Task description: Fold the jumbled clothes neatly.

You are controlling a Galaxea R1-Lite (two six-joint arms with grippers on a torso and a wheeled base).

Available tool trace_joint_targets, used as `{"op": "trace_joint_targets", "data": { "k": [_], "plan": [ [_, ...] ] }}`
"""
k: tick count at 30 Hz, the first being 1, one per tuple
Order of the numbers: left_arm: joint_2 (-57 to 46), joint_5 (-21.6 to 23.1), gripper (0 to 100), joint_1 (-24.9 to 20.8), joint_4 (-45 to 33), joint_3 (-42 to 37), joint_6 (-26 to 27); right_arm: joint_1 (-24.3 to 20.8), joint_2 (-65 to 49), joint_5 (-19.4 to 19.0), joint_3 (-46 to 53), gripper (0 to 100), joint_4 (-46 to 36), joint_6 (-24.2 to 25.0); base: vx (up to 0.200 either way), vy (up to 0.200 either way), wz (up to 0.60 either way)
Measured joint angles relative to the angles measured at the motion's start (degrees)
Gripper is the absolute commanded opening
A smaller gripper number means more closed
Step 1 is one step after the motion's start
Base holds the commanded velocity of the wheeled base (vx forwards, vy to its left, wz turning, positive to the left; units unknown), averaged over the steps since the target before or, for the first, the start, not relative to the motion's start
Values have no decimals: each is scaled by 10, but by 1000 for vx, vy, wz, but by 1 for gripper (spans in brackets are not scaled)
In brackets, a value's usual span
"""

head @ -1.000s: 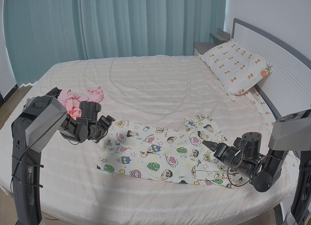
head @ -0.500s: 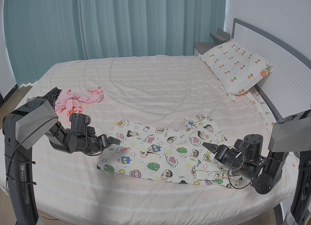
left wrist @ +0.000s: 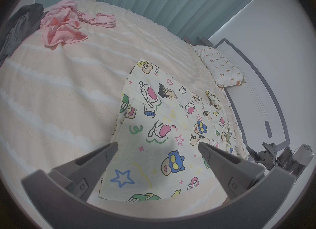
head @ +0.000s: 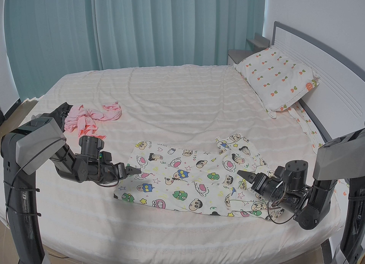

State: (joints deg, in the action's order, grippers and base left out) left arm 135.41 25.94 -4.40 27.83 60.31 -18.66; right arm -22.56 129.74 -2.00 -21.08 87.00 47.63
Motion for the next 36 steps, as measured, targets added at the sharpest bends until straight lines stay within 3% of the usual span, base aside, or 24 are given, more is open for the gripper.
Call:
{"op": "trace_joint_targets", "data": {
  "k": [14, 36],
  "plan": [
    [2, -1, 100, 6, -1, -49, 106, 0, 3, 0, 0, 100, 0, 0, 0, 0, 0],
    [1, -2, 100, 15, -1, -68, 108, -1, 6, 0, 0, 100, 0, 0, 0, 0, 0]
  ]
}}
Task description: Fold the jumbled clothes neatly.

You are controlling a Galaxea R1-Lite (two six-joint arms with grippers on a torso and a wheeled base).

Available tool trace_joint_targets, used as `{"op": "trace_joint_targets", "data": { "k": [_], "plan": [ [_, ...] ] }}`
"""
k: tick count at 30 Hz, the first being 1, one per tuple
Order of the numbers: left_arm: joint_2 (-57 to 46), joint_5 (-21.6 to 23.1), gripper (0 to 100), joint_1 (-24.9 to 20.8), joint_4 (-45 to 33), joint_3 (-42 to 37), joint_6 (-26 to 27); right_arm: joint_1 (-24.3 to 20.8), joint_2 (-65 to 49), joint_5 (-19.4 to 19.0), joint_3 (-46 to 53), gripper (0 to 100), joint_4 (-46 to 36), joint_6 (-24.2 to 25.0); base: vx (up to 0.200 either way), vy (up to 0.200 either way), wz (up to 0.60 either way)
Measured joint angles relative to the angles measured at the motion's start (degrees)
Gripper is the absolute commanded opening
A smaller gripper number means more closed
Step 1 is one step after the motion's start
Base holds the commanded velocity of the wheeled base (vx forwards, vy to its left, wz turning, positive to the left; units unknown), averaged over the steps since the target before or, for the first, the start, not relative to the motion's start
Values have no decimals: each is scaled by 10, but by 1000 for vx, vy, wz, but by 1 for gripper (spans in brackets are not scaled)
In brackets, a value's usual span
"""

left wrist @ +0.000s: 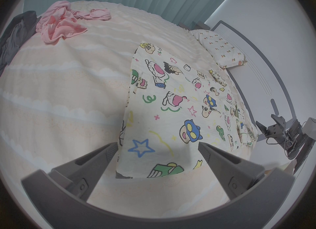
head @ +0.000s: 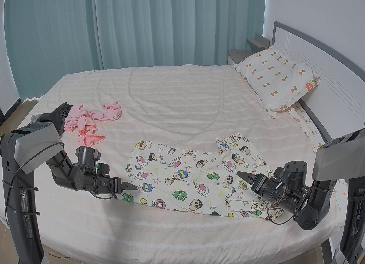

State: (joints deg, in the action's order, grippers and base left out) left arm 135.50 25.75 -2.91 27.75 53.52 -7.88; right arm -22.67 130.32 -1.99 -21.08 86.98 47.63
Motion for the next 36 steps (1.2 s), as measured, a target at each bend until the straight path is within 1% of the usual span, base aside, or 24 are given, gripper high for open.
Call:
{"op": "trace_joint_targets", "data": {
  "k": [7, 8, 19, 27, 33, 36],
  "plan": [
    [0, 1, 100, -2, 1, -4, 0, 0, 2, 0, -1, 100, 0, 0, 0, 0, 0],
    [0, 1, 0, -3, 3, -6, 0, 0, 2, 0, -1, 100, 0, 0, 0, 0, 0],
    [-3, 0, 0, -5, 5, -29, 1, 1, 4, 0, -1, 100, 0, 0, 0, 0, 0],
    [-23, -1, 0, -4, 3, -56, 1, 0, 5, 0, 0, 100, 1, 0, 0, 0, 0],
    [-47, -4, 0, -3, -7, -84, 24, 0, 5, 0, 4, 100, 2, 0, 0, 0, 0],
    [-56, -4, 0, -1, -28, -91, 31, 0, 6, 0, 6, 100, 14, 0, 0, 0, 0]
  ]
}}
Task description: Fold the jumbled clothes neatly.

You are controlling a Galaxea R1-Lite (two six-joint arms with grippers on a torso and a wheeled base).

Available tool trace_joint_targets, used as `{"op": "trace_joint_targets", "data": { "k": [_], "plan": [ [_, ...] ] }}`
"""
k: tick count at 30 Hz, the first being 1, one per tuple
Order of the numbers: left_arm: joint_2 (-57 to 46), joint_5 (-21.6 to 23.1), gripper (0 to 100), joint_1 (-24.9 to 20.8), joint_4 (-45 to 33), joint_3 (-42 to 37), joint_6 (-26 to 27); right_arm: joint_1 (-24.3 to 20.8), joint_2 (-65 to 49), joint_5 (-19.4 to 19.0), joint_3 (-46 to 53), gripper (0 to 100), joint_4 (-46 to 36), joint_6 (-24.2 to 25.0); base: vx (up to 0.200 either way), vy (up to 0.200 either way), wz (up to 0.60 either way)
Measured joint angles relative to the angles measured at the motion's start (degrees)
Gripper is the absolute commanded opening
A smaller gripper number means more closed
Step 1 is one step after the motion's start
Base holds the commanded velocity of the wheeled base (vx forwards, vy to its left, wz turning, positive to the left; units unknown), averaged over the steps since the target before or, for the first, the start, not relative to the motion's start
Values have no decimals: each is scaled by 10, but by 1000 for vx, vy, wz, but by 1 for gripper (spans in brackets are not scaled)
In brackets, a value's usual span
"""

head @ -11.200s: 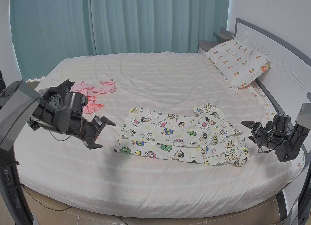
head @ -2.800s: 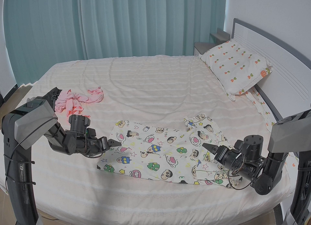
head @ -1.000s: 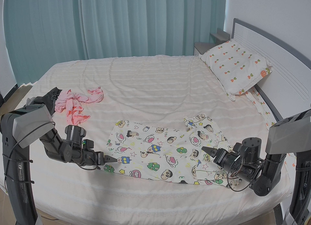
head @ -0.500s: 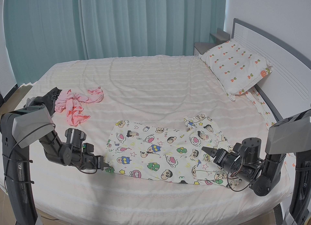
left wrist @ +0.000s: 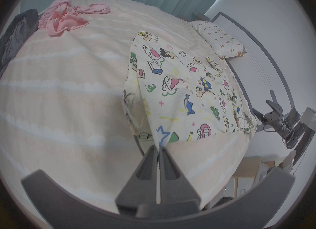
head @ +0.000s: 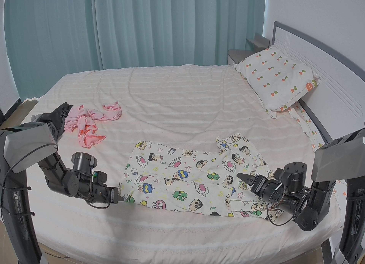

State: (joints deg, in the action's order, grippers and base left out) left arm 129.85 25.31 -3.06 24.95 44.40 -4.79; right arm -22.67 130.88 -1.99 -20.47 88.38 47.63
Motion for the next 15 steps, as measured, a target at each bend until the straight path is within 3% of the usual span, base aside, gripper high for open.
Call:
{"op": "trace_joint_targets", "data": {
  "k": [15],
  "plan": [
    [-30, -19, 0, 14, -86, -6, 51, -3, 0, -1, 12, 100, 6, -2, 0, 0, 0]
  ]
}}
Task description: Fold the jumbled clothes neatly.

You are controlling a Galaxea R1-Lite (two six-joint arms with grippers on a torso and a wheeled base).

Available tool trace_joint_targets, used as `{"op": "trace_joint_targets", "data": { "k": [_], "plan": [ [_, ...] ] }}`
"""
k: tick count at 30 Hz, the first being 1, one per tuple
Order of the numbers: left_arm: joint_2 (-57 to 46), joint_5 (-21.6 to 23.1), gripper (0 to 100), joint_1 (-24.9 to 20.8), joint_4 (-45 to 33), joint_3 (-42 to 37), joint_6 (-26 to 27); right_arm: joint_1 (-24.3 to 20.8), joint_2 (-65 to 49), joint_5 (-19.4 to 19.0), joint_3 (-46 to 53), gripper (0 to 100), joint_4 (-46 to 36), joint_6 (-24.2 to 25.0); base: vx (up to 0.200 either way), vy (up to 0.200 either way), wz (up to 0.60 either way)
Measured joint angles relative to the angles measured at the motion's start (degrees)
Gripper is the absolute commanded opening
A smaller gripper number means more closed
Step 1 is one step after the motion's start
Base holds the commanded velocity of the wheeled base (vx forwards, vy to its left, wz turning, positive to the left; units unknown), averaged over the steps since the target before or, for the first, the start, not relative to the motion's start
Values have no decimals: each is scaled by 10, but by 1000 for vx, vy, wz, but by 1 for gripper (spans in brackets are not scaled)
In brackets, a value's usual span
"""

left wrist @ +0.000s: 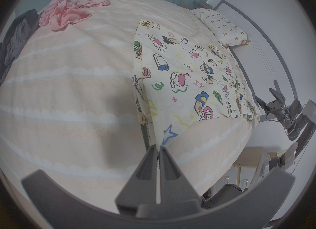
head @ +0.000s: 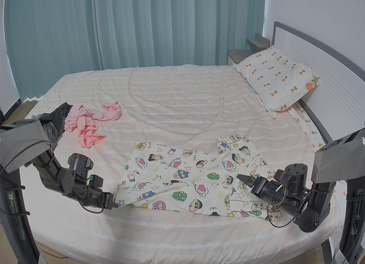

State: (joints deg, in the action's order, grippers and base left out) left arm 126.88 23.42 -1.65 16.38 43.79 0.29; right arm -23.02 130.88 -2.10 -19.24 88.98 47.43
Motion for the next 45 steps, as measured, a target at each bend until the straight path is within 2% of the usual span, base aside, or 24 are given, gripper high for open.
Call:
{"op": "trace_joint_targets", "data": {
  "k": [11, 22, 30, 35, 45],
  "plan": [
    [-6, -2, 0, 7, -32, 4, 9, -1, 0, 0, 2, 100, 0, 0, 0, 0, 0],
    [-8, -41, 0, 11, -127, 51, 27, 2, -1, 0, 3, 100, 0, -5, 0, 0, 0],
    [-6, -43, 0, 12, -133, 67, 27, 69, 4, -49, 2, 100, -13, -65, 0, 0, 0],
    [-6, -53, 0, 14, -154, 74, 29, 107, 18, -57, -1, 100, -57, -117, 0, 0, 0],
    [-6, -56, 0, 19, -188, 87, 51, 120, 52, -61, -4, 100, -96, -143, 0, 0, 0]
  ]
}}
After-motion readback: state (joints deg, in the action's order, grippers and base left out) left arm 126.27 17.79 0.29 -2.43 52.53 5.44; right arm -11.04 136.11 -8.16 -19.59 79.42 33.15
